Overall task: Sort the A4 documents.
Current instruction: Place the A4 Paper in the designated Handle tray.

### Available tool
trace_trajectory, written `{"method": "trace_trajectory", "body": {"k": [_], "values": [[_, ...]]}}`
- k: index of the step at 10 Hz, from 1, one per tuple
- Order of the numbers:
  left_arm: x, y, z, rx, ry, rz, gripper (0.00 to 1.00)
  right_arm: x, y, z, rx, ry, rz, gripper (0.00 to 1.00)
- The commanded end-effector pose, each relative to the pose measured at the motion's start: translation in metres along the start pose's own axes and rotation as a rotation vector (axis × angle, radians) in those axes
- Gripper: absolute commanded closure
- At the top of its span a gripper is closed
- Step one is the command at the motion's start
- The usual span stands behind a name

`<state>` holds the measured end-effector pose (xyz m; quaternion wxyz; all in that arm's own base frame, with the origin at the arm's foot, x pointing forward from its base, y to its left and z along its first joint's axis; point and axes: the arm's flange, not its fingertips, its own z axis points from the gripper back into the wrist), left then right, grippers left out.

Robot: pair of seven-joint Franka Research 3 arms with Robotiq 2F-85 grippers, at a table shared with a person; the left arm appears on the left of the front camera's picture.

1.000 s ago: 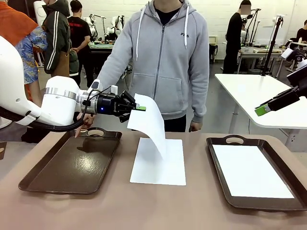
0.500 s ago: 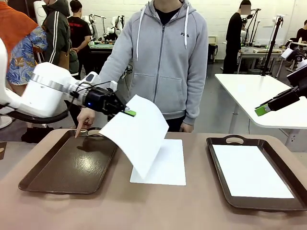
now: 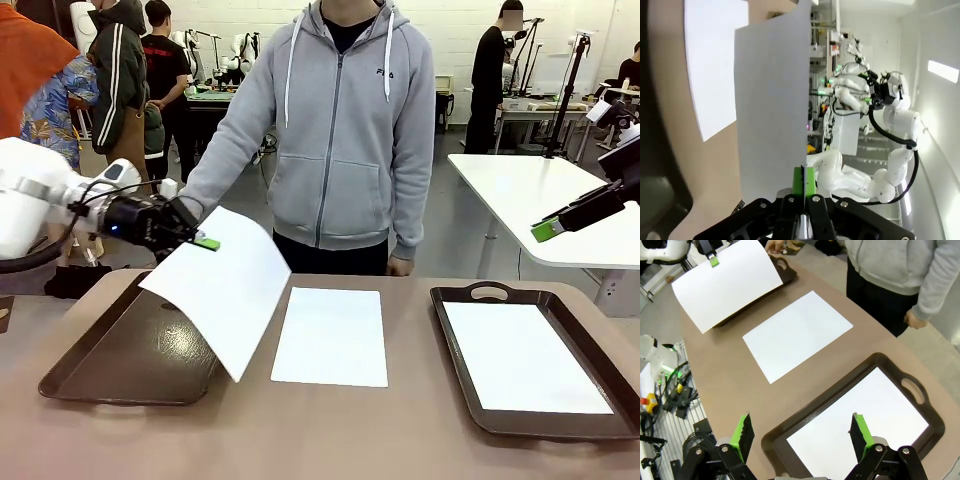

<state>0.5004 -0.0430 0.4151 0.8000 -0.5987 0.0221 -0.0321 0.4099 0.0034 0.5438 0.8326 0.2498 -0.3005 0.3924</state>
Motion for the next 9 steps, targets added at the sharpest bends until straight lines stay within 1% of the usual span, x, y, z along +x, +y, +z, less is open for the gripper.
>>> {"method": "trace_trajectory", "body": {"k": [1, 2, 3, 4, 6, 7, 9], "values": [[-0.016, 0.011, 0.012, 0.007, -0.077, -0.008, 0.99, 0.000, 0.000, -0.001, 0.005, -0.004, 0.000, 0.00], [-0.018, 0.021, 0.021, 0.017, -0.083, -0.017, 0.99, 0.000, 0.000, -0.001, 0.005, -0.004, 0.000, 0.00], [-0.017, 0.029, 0.027, 0.025, -0.082, -0.052, 0.99, 0.000, 0.000, -0.001, 0.005, -0.004, 0.000, 0.00], [-0.014, 0.038, 0.031, 0.049, -0.070, -0.066, 0.99, 0.000, 0.000, -0.001, 0.005, -0.004, 0.000, 0.00], [-0.004, 0.051, 0.039, 0.061, -0.077, -0.083, 0.99, 0.000, 0.000, -0.001, 0.005, -0.004, 0.000, 0.00], [0.002, 0.053, 0.039, 0.056, -0.070, -0.089, 0.99, 0.000, 0.000, -0.001, 0.005, -0.004, 0.000, 0.00], [0.011, 0.063, 0.047, 0.089, -0.076, -0.066, 0.99, 0.000, 0.000, -0.001, 0.005, -0.004, 0.000, 0.00]]}}
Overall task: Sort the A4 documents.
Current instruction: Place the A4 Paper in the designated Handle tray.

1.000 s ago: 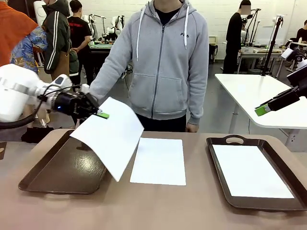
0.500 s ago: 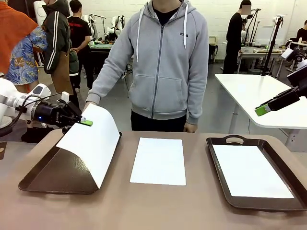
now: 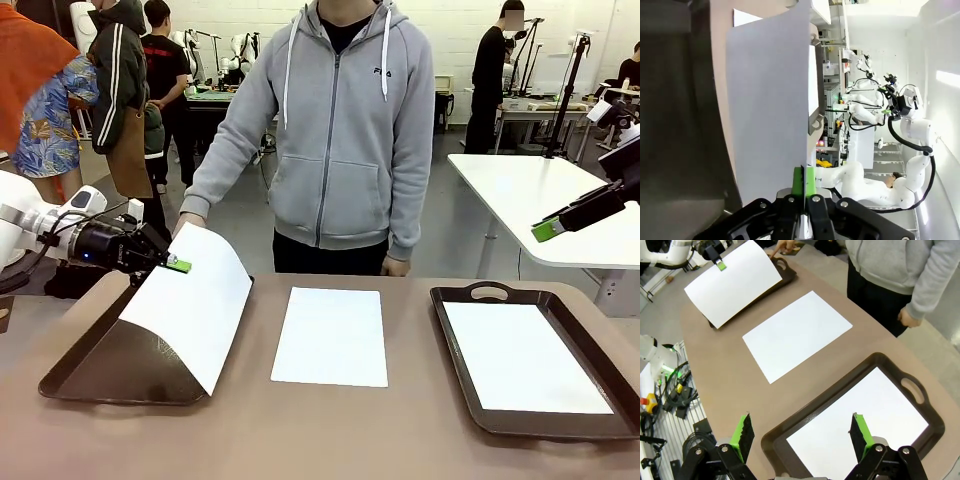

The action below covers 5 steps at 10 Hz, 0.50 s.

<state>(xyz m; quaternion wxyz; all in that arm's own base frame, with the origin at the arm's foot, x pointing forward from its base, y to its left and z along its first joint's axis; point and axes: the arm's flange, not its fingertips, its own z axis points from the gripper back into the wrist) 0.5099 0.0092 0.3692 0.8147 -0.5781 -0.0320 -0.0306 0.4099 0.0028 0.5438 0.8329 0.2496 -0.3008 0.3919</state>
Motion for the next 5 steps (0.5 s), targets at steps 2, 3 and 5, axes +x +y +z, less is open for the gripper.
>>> {"method": "trace_trajectory", "body": {"k": [2, 3, 5], "values": [[0.016, 0.019, 0.019, 0.116, 0.000, 0.057, 0.99, 0.000, 0.000, -0.001, 0.006, -0.003, 0.001, 0.00], [0.019, 0.024, 0.022, 0.164, 0.009, 0.086, 0.99, 0.000, 0.000, -0.001, 0.006, -0.003, 0.001, 0.00], [0.021, 0.026, 0.031, 0.255, 0.015, 0.122, 0.99, 0.000, 0.000, -0.001, 0.006, -0.003, 0.001, 0.00]]}}
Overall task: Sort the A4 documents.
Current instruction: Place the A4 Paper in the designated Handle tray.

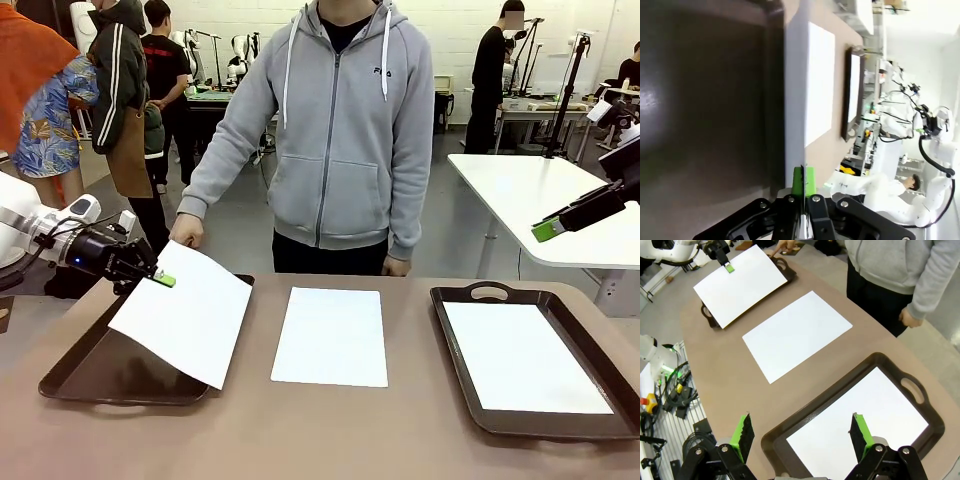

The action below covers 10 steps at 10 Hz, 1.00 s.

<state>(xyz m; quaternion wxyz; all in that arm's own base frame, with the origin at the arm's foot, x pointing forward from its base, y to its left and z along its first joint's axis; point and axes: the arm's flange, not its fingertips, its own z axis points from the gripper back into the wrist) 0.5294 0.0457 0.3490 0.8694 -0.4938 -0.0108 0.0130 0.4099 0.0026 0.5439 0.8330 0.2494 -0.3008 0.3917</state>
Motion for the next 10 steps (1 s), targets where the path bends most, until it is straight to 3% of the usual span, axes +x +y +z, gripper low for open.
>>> {"method": "trace_trajectory", "body": {"k": [1, 10], "values": [[0.005, -0.007, 0.008, 0.085, 0.031, 0.025, 0.99, 0.000, 0.000, -0.001, 0.007, -0.003, 0.001, 0.00], [0.040, 0.016, 0.004, 0.312, 0.096, 0.096, 0.99, 0.000, 0.000, -0.001, 0.007, -0.003, 0.001, 0.00]]}}
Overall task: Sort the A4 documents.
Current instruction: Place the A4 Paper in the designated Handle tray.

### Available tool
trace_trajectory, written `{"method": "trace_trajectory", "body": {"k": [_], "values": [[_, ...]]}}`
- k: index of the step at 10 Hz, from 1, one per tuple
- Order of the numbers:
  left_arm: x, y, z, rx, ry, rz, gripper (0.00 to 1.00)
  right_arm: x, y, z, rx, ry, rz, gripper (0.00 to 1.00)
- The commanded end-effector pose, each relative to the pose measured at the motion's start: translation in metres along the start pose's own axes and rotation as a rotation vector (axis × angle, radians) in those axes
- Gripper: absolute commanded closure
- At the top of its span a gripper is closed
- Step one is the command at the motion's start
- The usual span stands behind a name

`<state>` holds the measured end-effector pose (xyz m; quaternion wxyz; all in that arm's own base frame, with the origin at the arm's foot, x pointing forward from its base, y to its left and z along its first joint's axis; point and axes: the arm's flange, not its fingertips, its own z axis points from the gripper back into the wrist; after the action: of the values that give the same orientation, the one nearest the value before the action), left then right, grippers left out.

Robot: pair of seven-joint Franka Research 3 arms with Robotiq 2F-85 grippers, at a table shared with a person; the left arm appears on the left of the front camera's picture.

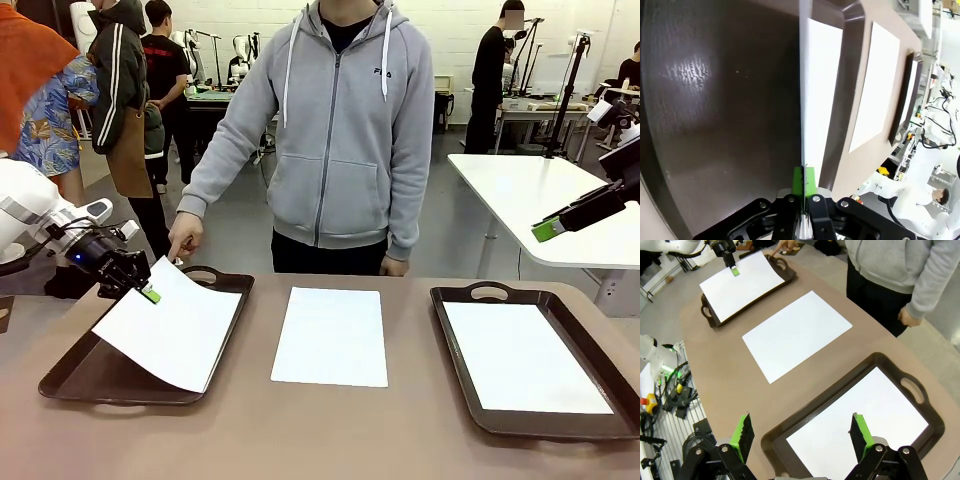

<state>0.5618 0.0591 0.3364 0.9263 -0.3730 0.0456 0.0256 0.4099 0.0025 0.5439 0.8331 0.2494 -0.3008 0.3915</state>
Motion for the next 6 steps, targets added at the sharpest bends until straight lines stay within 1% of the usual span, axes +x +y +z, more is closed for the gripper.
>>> {"method": "trace_trajectory", "body": {"k": [1, 4, 6], "values": [[0.0072, 0.0005, 0.0021, 0.067, 0.012, 0.031, 0.99, 0.0004, 0.0001, -0.0014, 0.007, -0.003, 0.002, 0.00], [0.0069, 0.0069, 0.0052, 0.135, 0.016, 0.064, 0.99, 0.0004, 0.0001, -0.0014, 0.007, -0.003, 0.002, 0.00], [0.0071, 0.0083, -0.0015, 0.131, 0.013, 0.065, 0.99, 0.0004, 0.0001, -0.0014, 0.007, -0.003, 0.002, 0.00]]}}
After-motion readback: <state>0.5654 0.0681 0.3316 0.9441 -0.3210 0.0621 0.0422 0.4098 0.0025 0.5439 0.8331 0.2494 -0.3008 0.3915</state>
